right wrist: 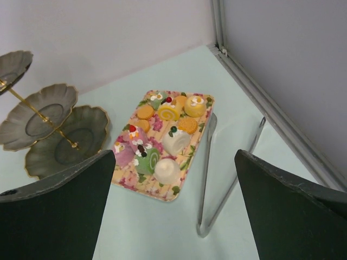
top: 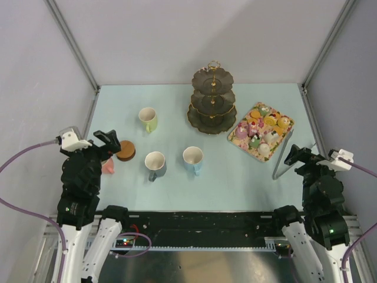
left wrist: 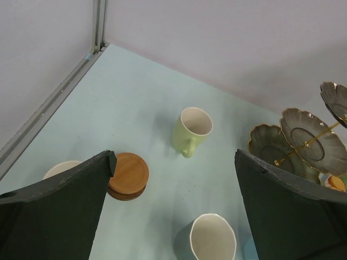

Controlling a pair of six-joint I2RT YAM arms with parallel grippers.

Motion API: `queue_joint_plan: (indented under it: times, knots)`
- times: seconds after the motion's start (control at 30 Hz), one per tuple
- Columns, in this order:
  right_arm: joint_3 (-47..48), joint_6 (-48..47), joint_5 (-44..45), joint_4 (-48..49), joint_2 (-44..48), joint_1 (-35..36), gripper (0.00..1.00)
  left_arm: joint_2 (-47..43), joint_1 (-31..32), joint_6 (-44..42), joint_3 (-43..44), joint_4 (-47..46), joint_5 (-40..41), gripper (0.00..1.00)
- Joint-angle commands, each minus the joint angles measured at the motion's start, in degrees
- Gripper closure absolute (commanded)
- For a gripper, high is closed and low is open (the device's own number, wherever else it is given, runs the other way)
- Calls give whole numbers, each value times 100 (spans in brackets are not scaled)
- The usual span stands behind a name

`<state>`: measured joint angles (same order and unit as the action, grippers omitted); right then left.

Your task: Serve the afternoon tea

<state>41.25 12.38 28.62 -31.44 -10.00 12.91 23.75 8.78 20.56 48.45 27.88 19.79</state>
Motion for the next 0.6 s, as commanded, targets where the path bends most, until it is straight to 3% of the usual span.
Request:
queue_joint_plan:
  times: [0.0,0.4,0.57]
  knots:
    - [136,149,249,-132,-212,29,1,82,30,24,-6,-11,-137,0]
    - [204,1304,-210,-533,-1914,-65,0,994,32,264,105,250,-565,0]
    - [431,1972,-1058,-802,-2939,-593,1,1620,30,566,234,639,-736,0]
